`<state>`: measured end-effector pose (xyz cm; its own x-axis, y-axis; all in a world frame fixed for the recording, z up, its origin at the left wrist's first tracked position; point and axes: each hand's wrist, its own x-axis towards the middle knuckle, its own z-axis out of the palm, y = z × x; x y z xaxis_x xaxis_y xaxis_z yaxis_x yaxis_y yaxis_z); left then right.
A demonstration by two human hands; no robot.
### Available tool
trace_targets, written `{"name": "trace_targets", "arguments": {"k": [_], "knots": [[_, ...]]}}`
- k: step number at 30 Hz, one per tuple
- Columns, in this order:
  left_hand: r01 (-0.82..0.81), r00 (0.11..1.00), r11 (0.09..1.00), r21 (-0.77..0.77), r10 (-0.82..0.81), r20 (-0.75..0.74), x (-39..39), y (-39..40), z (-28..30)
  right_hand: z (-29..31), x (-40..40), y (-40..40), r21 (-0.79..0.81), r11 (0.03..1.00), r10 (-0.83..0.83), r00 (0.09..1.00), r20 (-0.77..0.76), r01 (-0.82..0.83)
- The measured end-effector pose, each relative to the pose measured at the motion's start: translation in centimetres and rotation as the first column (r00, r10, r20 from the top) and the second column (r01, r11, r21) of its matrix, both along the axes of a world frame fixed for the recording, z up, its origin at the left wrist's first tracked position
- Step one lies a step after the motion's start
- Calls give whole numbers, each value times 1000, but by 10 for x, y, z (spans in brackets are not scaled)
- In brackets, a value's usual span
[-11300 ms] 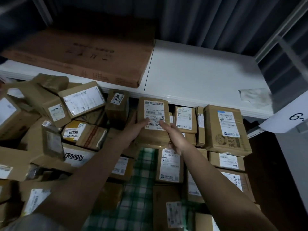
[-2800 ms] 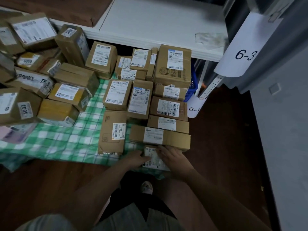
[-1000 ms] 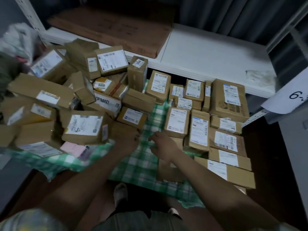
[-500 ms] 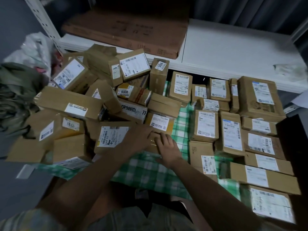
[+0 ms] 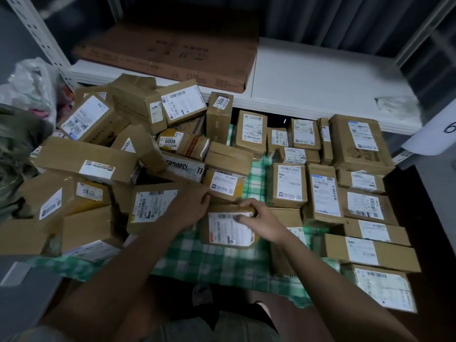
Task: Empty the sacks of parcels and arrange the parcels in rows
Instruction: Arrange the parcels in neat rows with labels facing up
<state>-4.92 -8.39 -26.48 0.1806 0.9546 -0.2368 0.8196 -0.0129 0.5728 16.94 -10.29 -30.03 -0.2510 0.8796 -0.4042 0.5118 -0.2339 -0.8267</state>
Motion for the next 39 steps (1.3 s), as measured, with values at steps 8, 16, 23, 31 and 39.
{"name": "trace_targets", "arguments": {"k": [8,16,23,31,39], "knots": [[-162,816,954,-251,273,510,50,-11,30,19,56,-10,-235,944,-288,927,-242,232],[-14,673,815,-579,435,597,112,-44,23,41,118,-39,-84,979,-200,958,-204,186],[-19,713,837,-547,395,579,174,-74,9,38,170,-67,347,809,317,850,420,-474],[-147,725,774,-616,508,465,222,-106,-45,14,228,-111,224,871,292,826,482,-438],[400,841,886,-233,-456,-291,210,-130,-126,-4,239,-131,259,902,206,871,446,-346]]}}
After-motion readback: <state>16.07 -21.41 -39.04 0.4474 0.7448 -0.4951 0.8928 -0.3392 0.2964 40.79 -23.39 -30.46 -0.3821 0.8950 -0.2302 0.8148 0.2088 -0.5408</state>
